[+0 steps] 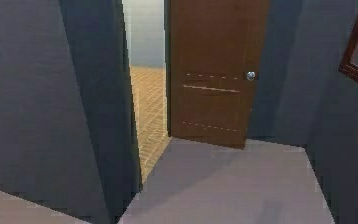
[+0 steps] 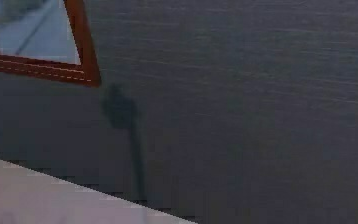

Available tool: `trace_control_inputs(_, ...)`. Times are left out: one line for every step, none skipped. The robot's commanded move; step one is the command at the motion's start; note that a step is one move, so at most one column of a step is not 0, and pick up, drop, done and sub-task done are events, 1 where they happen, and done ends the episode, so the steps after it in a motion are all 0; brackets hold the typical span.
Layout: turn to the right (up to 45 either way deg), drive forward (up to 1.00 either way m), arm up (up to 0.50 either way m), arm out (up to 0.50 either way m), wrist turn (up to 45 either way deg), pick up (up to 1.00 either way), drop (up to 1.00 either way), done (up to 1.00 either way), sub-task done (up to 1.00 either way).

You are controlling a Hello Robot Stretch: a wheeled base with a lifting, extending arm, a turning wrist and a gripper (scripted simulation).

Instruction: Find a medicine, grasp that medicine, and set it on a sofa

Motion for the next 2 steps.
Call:
trace_control_inputs(0.0,1.0,0.0,0.0,0.0,0.0,0.0,0.0,0.0)
trace_control_inputs(-15.0,0.0,0.0,0.0,0.0,0.0,0.0,0.0,0.0)
